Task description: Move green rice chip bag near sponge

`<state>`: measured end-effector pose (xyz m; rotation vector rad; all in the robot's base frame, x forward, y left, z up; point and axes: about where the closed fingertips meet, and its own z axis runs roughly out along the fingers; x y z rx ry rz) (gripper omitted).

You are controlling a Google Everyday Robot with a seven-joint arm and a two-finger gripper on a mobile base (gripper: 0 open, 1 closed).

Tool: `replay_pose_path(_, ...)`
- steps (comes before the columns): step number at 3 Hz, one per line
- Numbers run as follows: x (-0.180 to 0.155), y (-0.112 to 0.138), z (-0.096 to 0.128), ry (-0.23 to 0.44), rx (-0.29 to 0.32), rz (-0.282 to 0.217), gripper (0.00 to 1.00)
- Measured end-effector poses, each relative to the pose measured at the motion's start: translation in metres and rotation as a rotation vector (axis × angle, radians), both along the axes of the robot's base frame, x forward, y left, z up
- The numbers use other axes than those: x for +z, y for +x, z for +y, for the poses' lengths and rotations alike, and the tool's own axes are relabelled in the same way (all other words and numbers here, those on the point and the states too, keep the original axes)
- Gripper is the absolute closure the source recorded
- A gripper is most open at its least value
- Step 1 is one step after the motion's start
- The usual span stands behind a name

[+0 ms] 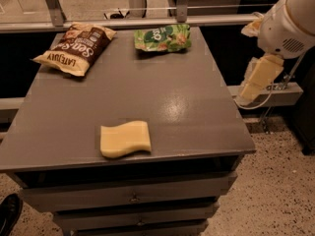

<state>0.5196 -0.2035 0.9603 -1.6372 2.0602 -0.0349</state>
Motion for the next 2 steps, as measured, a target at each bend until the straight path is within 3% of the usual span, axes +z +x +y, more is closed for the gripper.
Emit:
replay_pose_path(1,-0.011,0.07,0.02,0.154,0.008,-0.086,0.0)
replay_pose_path(2,-0.018,0.089,0.023,0.19,0.004,-0.1,0.0)
